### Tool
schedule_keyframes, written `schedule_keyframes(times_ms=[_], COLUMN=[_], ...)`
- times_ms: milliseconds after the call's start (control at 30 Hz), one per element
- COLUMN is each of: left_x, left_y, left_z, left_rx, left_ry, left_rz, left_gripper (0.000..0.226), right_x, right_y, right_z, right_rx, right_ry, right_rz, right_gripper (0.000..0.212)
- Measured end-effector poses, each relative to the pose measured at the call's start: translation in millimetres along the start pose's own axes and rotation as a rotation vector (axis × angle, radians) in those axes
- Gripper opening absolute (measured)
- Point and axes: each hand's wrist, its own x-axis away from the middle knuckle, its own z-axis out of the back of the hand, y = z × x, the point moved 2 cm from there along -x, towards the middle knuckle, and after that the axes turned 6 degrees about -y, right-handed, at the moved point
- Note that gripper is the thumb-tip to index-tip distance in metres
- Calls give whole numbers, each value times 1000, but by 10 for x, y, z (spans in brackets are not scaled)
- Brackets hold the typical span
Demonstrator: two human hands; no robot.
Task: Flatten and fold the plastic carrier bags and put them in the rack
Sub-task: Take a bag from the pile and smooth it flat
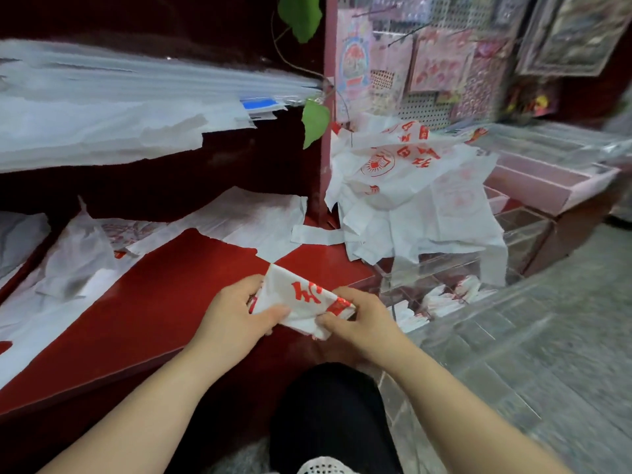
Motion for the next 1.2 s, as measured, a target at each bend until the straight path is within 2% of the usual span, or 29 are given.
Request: schedule_keyframes(times_ms=[267, 333, 400, 467, 533, 667, 833, 967, 1100, 1200], left_x=[-491, -600, -704, -792, -853, -953, -1040, -1082, -1112, -1154], left_y=[449, 489, 514, 520, 492, 418, 362, 359, 416, 409], left_z=[-806, -884, -898, -887, -866, -803, -760, -735, -742, -791], left_rx=[-41, -77, -135, -197, -225, -216, -196, -152, -125, -127], left_ry=[-82, -44, 27, 91, 122, 144, 166, 181, 179, 160], left_rz=[-50, -46, -47, -42, -21, 15, 19, 20, 1, 13], left_gripper=[27, 21, 14, 19, 28, 10, 7, 8, 10, 11], right_x=[370, 373, 282, 91, -147, -489, -695, -827, -931, -998], right_y=[567, 687, 705, 634, 566, 606, 744, 751, 783, 752], right_z=[811, 985, 1140, 1237, 1267, 1386, 1623, 1621, 1718, 1801], right_rx=[-180, -111, 99, 326, 505, 789, 948, 1004, 1067, 1051], right_ry=[224, 319, 368, 311, 156, 22, -113, -109, -23, 101], right_rz=[-110, -102, -26, 92, 135, 48, -123, -89, -13, 124], right_gripper=[27, 27, 18, 24, 39, 58, 45, 47, 49, 29])
